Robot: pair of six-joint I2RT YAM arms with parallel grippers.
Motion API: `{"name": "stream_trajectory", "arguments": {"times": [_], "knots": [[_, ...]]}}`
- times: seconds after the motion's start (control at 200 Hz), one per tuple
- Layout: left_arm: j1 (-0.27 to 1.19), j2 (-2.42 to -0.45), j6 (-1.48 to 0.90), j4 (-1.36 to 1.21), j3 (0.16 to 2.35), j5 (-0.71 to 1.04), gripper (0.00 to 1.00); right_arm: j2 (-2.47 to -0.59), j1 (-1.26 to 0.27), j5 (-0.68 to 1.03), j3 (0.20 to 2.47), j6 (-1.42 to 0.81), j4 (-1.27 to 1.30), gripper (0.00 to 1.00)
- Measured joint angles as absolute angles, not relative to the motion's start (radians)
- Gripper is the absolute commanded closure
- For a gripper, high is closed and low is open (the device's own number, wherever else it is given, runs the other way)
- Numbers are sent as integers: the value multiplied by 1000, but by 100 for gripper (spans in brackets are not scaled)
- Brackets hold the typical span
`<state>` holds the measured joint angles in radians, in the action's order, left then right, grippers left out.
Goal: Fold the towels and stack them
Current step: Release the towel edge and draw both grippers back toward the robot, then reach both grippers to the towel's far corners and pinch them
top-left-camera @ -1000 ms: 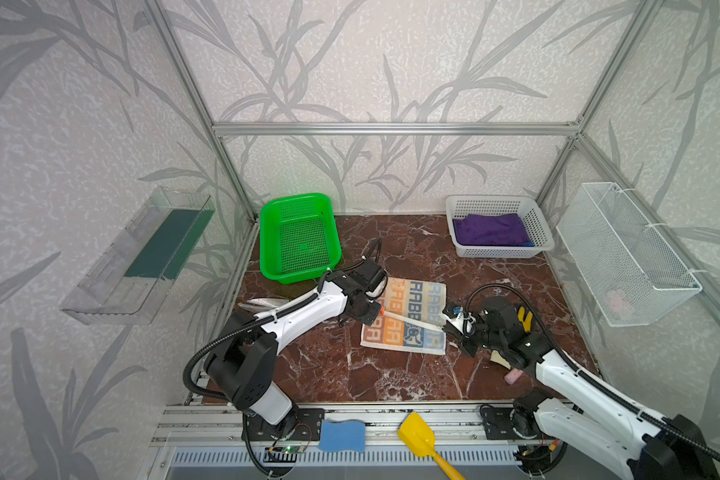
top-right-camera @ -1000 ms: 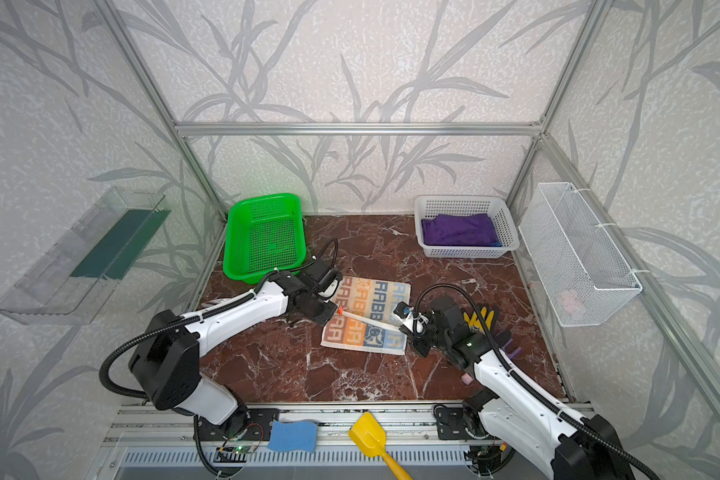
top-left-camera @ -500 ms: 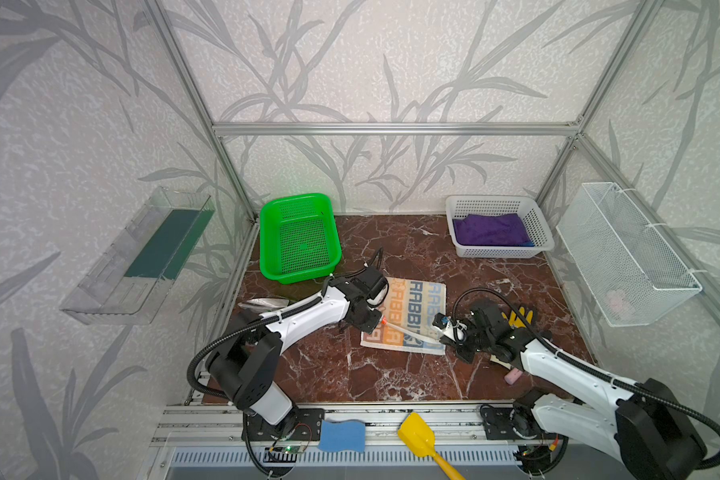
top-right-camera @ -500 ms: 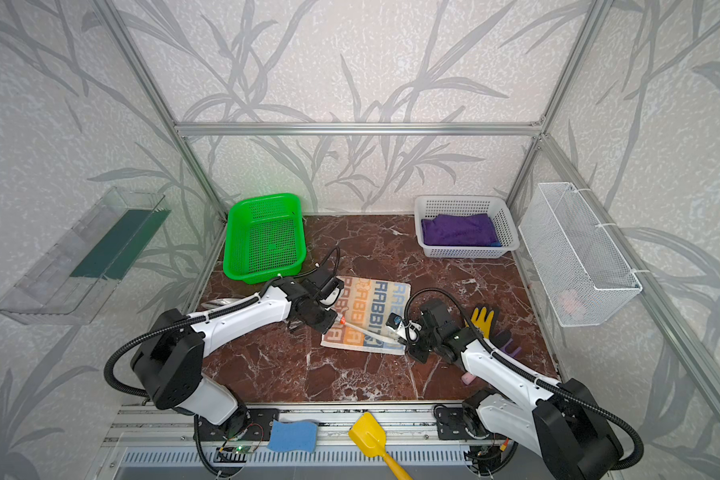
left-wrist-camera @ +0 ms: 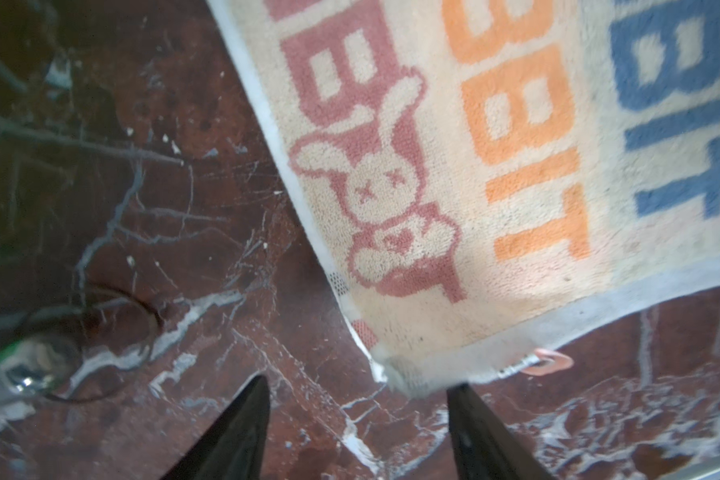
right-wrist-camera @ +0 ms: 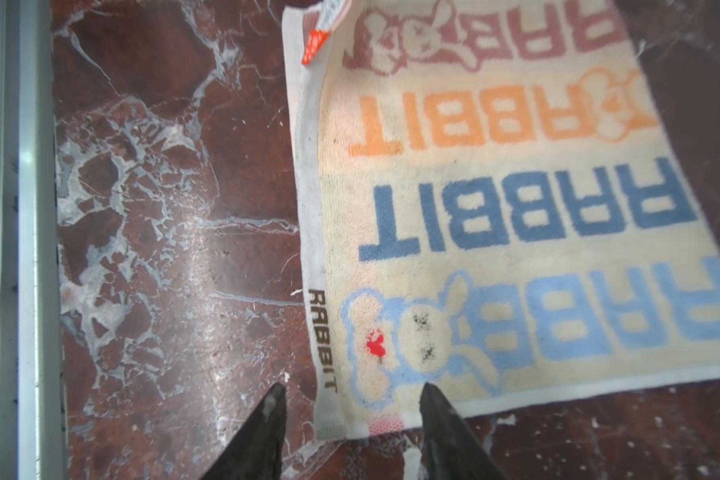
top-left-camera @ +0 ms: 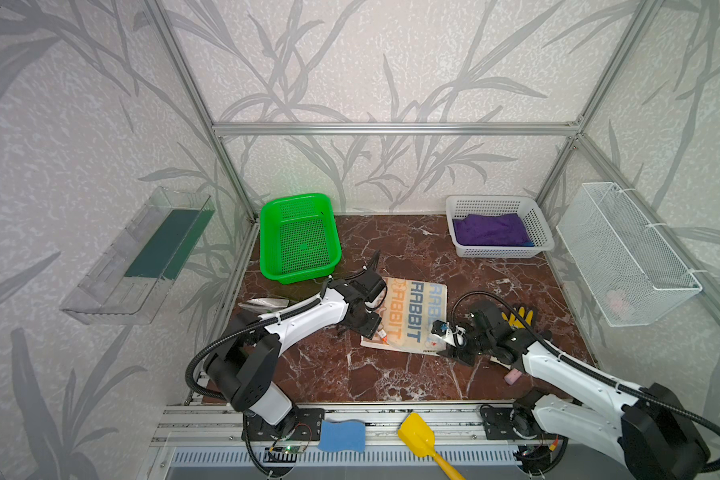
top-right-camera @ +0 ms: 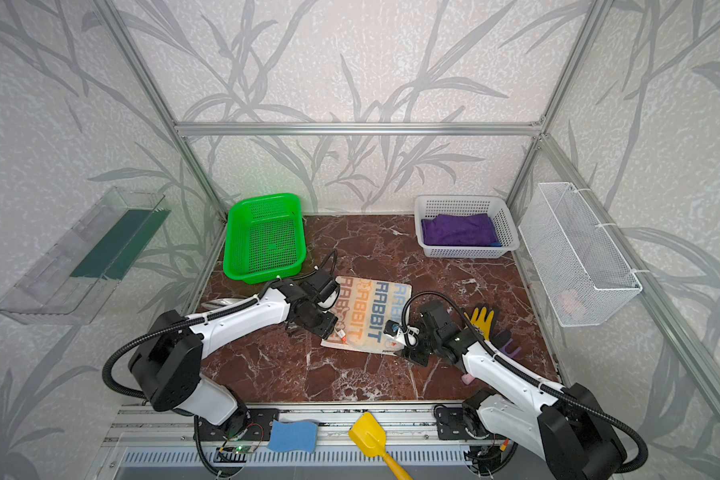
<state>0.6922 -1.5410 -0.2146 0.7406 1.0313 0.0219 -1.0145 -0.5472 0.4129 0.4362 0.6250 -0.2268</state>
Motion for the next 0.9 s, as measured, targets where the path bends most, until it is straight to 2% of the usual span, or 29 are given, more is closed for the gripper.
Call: {"name": "stream_trajectory", "arguments": {"times": [0.17,0.345,0.53,0.9], "knots": [[692,-1414,-229,743,1031,-36,1,-907,-548,343,445,551,-189,45],[686,-1393,-207,708,1044,-104,1,-959,-544,271,561,483,-225,45],[652,-1559,-111,704,1193,-128,1,-1130,-493,246,724,437,-264,46],[484,-1951,95,738,1607,-3,18,-1497,-328,273,941,411,-332,48]]}}
